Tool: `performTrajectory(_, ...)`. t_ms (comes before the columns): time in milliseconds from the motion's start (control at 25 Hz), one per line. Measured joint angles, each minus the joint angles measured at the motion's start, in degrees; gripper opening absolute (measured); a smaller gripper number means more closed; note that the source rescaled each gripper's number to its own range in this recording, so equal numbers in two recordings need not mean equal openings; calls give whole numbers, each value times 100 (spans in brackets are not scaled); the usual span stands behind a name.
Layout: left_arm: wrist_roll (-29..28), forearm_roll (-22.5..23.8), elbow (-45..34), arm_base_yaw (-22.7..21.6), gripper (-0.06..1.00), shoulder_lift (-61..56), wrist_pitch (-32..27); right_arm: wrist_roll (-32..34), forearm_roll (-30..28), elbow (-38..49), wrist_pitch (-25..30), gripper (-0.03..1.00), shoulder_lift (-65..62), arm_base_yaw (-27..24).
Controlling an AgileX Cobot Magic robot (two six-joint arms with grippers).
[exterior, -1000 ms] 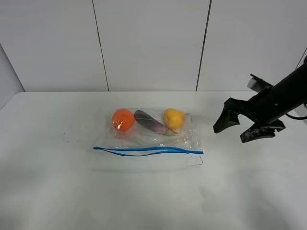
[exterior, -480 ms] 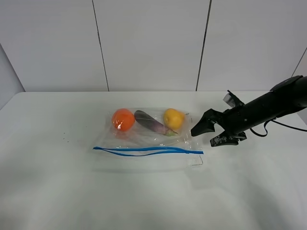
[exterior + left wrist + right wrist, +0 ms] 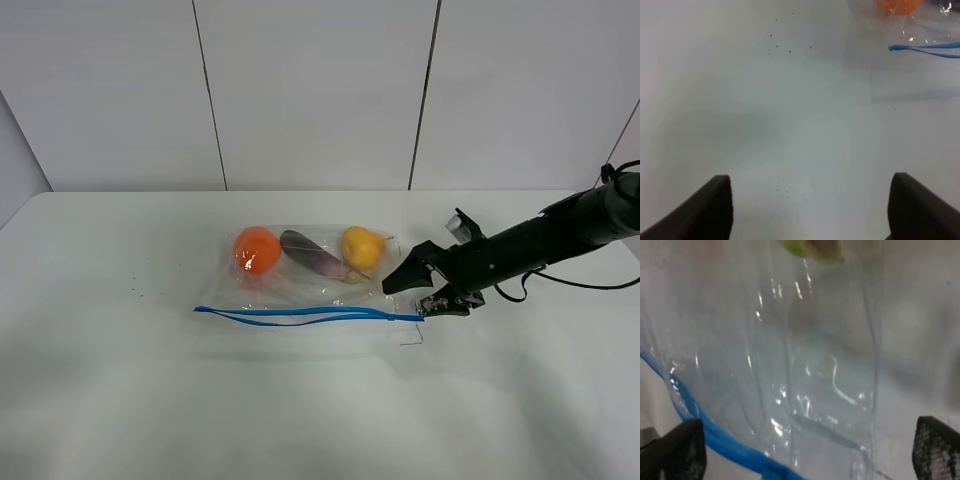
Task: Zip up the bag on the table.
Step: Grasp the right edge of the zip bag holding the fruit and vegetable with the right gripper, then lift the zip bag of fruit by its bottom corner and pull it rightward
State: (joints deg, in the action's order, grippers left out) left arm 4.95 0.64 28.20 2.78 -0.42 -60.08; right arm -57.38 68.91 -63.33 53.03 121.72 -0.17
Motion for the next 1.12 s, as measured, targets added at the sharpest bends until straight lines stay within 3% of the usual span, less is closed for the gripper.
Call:
performTrajectory(200, 0, 0, 0, 0, 90, 0, 0, -212, 196, -6, 164, 87, 198, 0)
performTrajectory(480, 0, 0, 0, 0, 90, 0, 0, -227, 301, -6, 218, 54, 203, 0)
performTrajectory(760, 0, 0, 0, 0, 90, 0, 0, -185, 241, -6, 218, 40, 203, 0)
performTrajectory(960, 0, 0, 0, 0, 90, 0, 0, -185, 217, -10, 223, 1, 203, 0)
performTrajectory(1120, 0, 0, 0, 0, 90, 0, 0, -185, 205, -13, 308, 0, 203, 0)
